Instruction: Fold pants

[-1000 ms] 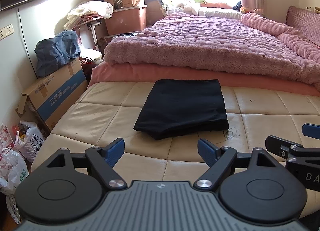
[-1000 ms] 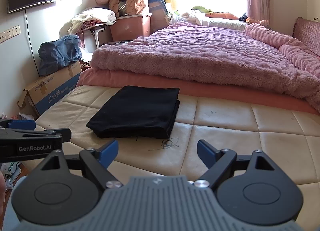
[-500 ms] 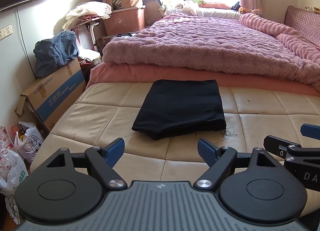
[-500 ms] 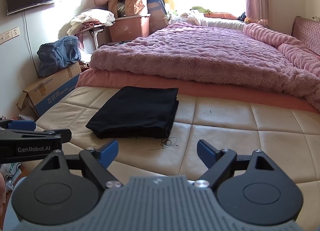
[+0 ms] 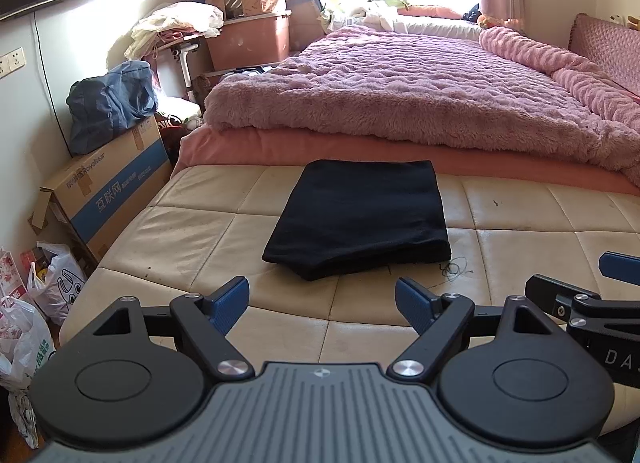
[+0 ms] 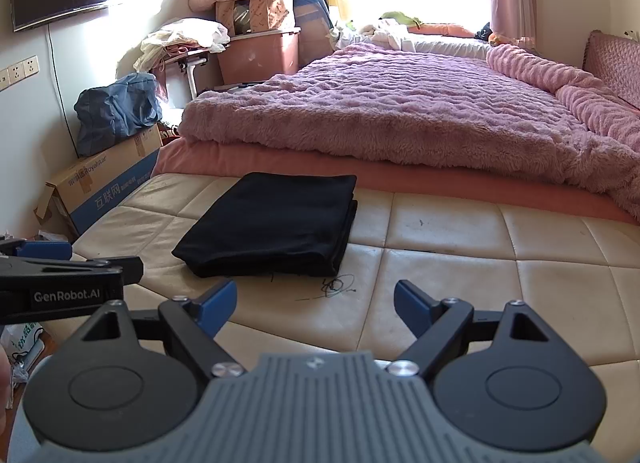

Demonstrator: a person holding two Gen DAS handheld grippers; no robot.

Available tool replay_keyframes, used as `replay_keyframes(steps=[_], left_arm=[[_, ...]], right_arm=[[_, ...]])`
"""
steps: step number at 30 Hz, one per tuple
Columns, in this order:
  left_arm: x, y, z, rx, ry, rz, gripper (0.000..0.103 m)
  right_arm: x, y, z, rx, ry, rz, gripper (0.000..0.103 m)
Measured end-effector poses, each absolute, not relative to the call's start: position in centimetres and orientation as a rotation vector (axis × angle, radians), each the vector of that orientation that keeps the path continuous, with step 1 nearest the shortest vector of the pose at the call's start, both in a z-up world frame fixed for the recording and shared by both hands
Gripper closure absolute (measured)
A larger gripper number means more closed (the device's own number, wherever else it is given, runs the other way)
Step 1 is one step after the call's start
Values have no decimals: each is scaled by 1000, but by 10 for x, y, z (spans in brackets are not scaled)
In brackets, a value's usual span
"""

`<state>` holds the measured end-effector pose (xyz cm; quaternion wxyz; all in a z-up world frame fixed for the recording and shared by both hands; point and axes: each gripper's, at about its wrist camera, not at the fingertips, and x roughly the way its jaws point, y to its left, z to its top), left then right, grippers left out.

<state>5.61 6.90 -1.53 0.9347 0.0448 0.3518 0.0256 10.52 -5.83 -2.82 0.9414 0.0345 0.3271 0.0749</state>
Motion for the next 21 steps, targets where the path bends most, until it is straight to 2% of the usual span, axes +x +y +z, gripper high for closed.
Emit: replay_keyframes(steps=[21], left_arm=[[56,72,-12,68,711,30,9]], right_arm=[[105,-57,-30,80,674,153,21]])
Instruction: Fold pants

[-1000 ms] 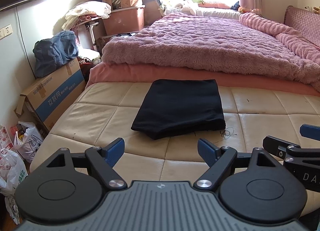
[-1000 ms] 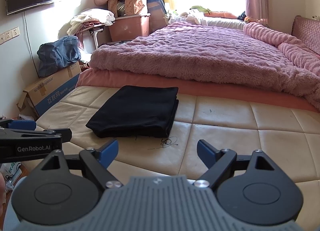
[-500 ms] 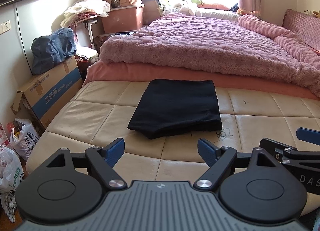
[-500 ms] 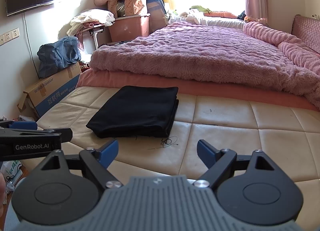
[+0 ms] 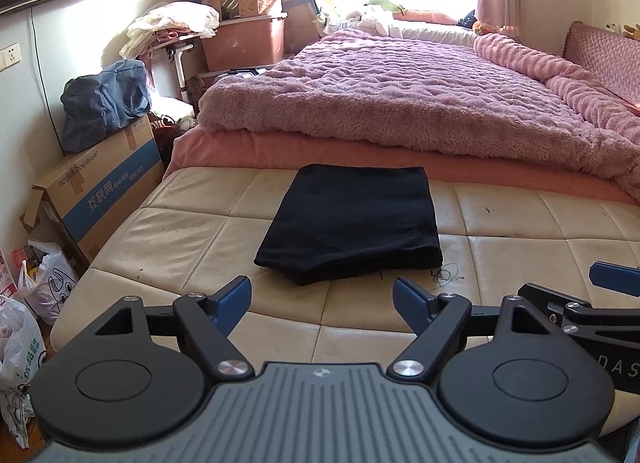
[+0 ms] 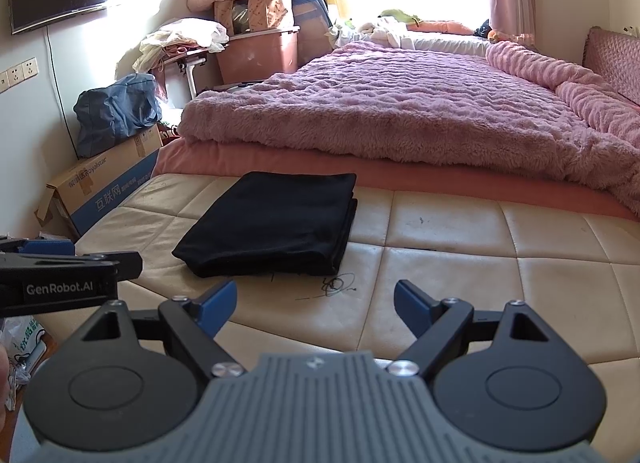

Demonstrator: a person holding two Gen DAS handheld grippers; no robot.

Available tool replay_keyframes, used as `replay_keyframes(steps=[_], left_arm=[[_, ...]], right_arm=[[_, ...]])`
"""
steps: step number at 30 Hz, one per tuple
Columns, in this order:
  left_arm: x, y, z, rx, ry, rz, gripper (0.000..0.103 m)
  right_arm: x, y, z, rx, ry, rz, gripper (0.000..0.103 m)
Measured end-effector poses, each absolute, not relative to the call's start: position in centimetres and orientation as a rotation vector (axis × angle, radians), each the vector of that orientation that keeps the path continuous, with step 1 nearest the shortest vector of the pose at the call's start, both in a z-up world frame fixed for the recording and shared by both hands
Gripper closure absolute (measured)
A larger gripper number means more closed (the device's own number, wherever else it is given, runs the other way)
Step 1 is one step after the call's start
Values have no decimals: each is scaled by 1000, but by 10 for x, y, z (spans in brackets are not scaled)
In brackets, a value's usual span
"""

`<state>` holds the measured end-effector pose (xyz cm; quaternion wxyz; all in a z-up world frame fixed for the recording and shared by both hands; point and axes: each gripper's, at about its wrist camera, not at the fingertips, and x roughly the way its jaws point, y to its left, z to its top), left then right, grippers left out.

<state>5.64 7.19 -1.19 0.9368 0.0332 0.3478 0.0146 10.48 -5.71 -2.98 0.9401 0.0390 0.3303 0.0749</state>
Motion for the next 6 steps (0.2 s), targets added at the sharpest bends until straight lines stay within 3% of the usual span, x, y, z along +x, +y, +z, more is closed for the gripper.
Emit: replay_keyframes(steps=[6], left_arm=[[56,71,-11,68,708,28,9]], right_arm=[[105,-58,-29,84,676,153,21]])
